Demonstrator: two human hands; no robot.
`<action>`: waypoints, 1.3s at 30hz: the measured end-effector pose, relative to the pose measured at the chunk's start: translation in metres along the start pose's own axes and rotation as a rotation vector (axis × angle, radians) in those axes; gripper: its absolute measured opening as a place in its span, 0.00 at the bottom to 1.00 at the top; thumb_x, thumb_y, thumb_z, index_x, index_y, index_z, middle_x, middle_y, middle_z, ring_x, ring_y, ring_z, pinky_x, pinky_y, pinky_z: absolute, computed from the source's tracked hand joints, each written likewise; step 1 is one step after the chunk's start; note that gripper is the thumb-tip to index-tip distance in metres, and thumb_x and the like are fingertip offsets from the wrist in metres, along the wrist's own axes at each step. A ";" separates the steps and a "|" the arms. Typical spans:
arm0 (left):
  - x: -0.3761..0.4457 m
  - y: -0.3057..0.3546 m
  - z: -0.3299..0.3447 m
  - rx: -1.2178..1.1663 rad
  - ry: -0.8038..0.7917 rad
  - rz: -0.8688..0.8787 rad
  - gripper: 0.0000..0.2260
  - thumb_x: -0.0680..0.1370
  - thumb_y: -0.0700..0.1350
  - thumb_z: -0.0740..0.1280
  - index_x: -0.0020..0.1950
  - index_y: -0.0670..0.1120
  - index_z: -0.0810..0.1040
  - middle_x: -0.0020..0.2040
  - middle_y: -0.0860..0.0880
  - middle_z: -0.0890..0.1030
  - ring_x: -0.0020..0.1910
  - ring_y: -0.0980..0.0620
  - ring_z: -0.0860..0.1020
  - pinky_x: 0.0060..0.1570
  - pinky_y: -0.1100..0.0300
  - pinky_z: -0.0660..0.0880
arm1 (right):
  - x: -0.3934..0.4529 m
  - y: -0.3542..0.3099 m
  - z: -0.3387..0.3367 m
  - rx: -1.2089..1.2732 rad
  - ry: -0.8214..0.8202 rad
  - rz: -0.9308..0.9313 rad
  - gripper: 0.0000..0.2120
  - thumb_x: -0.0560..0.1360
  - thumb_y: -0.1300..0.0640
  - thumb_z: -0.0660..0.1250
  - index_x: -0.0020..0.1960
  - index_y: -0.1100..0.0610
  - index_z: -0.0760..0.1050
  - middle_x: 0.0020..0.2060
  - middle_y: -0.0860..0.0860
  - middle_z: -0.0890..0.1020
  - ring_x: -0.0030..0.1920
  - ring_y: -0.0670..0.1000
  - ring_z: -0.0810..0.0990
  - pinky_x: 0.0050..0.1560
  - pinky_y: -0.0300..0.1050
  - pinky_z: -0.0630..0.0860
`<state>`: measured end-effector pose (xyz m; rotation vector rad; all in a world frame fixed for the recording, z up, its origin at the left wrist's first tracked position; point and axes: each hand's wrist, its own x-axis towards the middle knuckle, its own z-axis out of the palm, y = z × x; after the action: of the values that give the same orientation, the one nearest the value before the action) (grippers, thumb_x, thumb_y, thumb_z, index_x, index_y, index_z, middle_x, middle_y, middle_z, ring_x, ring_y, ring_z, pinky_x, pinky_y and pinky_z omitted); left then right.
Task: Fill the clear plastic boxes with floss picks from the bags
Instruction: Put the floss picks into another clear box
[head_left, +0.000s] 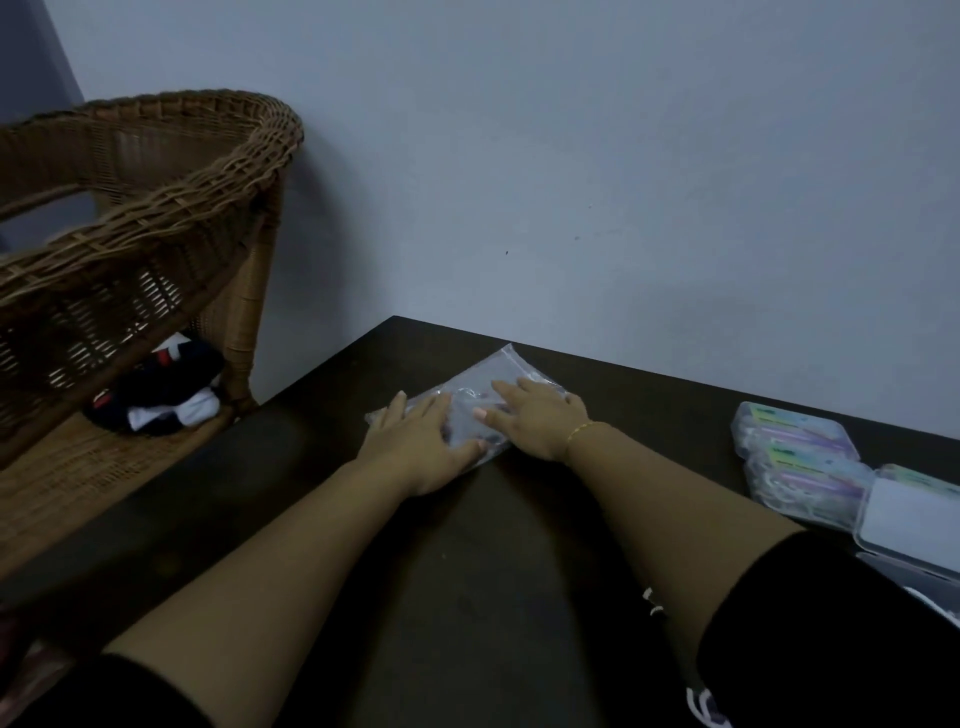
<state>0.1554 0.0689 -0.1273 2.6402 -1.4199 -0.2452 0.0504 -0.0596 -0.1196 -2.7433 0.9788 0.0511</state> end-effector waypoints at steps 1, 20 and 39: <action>0.000 -0.001 0.000 0.015 0.048 0.009 0.38 0.76 0.68 0.54 0.79 0.51 0.45 0.79 0.48 0.49 0.77 0.43 0.44 0.73 0.45 0.44 | -0.004 -0.001 -0.004 0.046 0.035 -0.002 0.31 0.78 0.36 0.49 0.77 0.47 0.51 0.77 0.52 0.53 0.76 0.54 0.52 0.73 0.61 0.51; -0.091 0.083 -0.026 0.006 0.104 0.244 0.36 0.73 0.72 0.50 0.77 0.55 0.56 0.77 0.50 0.58 0.76 0.47 0.56 0.71 0.43 0.51 | -0.167 0.045 -0.062 0.143 -0.007 0.055 0.18 0.80 0.49 0.59 0.65 0.56 0.75 0.63 0.52 0.77 0.62 0.52 0.74 0.62 0.45 0.68; -0.156 0.174 0.043 0.133 -0.299 0.667 0.55 0.60 0.77 0.64 0.75 0.60 0.34 0.76 0.54 0.31 0.73 0.54 0.29 0.72 0.45 0.32 | -0.332 0.147 -0.040 0.140 -0.009 0.284 0.33 0.67 0.45 0.75 0.68 0.47 0.69 0.59 0.47 0.70 0.58 0.45 0.71 0.58 0.38 0.69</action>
<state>-0.0799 0.1025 -0.1236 2.1074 -2.3791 -0.4875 -0.3015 0.0269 -0.0747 -2.4587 1.3096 0.0409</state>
